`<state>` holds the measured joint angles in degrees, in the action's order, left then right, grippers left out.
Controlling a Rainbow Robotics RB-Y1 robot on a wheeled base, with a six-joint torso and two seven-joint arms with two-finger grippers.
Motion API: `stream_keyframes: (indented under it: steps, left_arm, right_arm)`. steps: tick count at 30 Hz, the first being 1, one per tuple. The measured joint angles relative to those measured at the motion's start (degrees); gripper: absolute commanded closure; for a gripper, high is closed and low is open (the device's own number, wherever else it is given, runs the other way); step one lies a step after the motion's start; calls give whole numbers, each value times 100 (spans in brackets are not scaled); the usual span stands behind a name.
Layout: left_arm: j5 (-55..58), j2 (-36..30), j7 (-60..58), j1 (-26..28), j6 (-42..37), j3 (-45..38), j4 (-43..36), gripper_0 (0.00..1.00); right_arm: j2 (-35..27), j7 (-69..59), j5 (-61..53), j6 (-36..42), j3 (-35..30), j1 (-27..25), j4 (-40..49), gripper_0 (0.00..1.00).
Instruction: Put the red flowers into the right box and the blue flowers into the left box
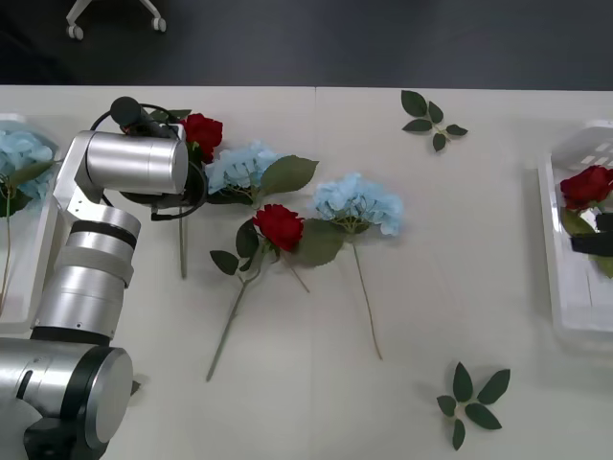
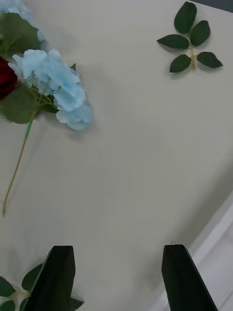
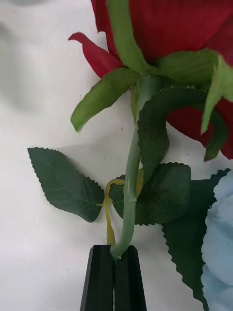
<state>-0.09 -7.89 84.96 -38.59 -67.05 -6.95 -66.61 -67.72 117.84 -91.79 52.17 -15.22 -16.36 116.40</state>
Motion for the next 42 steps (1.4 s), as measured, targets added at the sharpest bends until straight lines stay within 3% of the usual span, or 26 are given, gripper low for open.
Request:
stream_keyframes:
  steps: [4, 11, 15, 23, 27, 38, 42]
  left_arm:
    - [293, -1, 0, 76, 15, -37, -383, 100]
    - [1369, -2, 12, 929, 15, -131, -2548, 100]
    - [2301, -6, 741, 1218, 15, -258, -3147, 100]
    - [4825, -6, 3111, 1494, -32, -1000, -3443, 100]
    - [5695, -6, 4566, 1586, -578, -1268, -3445, 100]
    - [7980, -6, 6520, 1713, -1658, -1669, -3448, 99]
    - [8586, -6, 6618, 1868, -1936, -1669, -3446, 99]
  right_arm:
    - [99, 0, -13, -210, 292, -14, 181, 48]
    - [234, 0, -13, -958, 927, -14, 497, 48]
    - [234, 0, 83, -1549, 1663, 1, 607, 48]
    - [234, 5, 523, -2473, 3294, 588, 702, 48]
    - [315, 49, 523, -2761, 3861, 1080, 762, 48]
    - [895, 105, 470, -3719, 4877, 2022, 764, 48]
    - [951, 113, 470, -4167, 5273, 2234, 769, 47]
